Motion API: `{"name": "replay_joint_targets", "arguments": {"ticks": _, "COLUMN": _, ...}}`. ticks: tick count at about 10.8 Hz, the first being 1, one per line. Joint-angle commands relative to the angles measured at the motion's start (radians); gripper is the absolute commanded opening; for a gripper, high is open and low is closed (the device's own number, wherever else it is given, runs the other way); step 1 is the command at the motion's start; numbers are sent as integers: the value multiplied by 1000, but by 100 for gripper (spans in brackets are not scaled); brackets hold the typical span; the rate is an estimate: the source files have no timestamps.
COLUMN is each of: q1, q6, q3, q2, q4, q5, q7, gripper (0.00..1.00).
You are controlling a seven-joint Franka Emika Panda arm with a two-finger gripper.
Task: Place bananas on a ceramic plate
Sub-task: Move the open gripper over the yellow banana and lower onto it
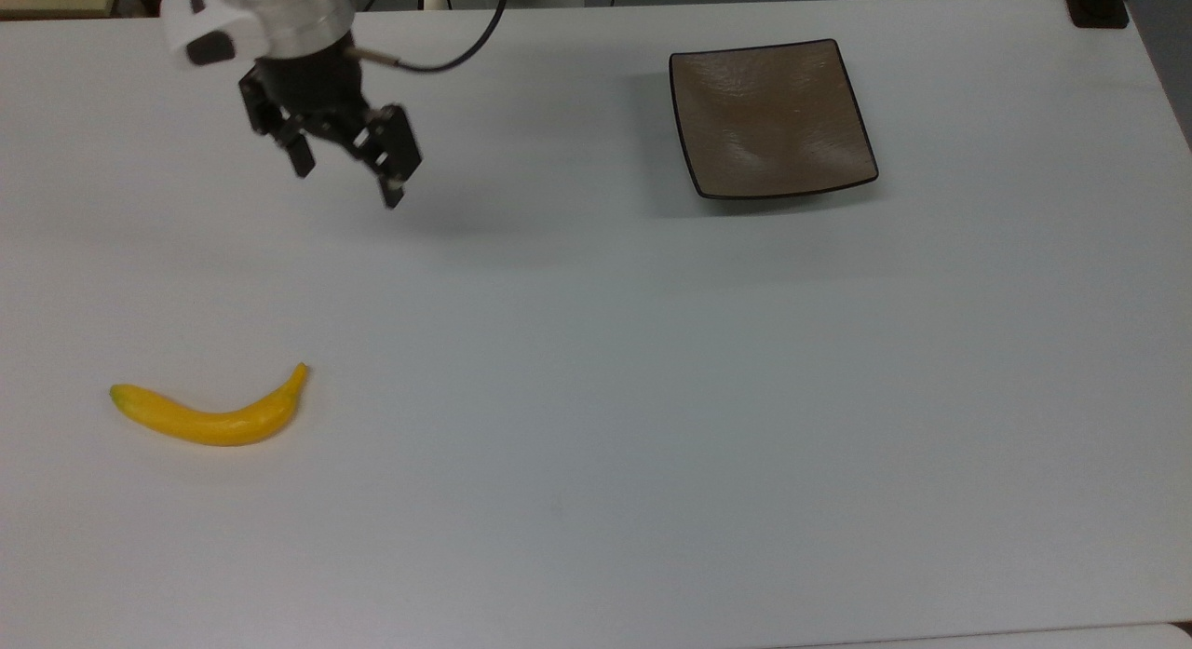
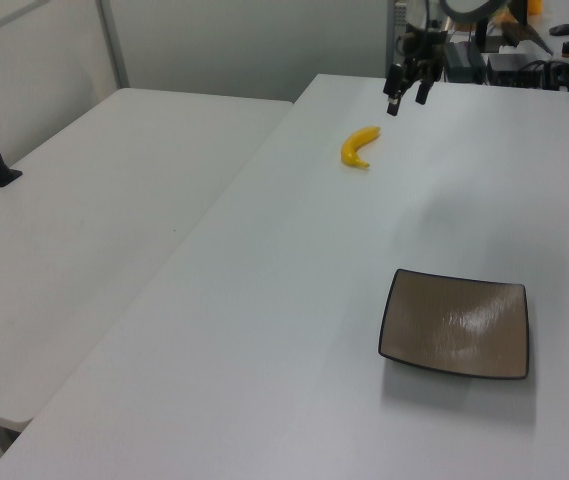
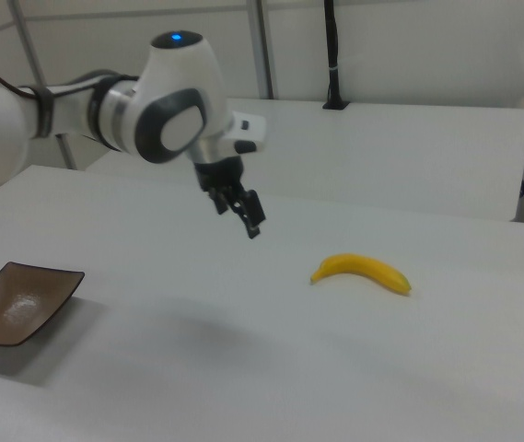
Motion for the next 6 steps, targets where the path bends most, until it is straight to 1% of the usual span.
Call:
{"name": "replay_joint_targets", "arguments": {"ticks": 1, "q1": -55, "q6": 126, "q3": 0, "q2": 71, "q4": 53, "q5": 13, "q7": 157, "gripper": 100}}
{"name": "replay_joint_targets", "arguments": {"ticks": 2, "q1": -75, "q6": 167, "q3": 0, "q2": 109, "q4": 86, "q5": 10, "q7": 228, "gripper": 100}}
{"name": "replay_joint_targets", "arguments": {"ticks": 4, "q1": -103, "q6": 201, "q3": -3, "q2": 212, "q4": 187, "q5": 1, "q7": 350, "gripper": 100}}
{"name": "replay_joint_targets", "arguments": {"ticks": 6, "q1": -129, "q6": 230, "q3": -3, "q2": 313, "q4": 289, "q5": -6, "q7": 400, "gripper": 100}}
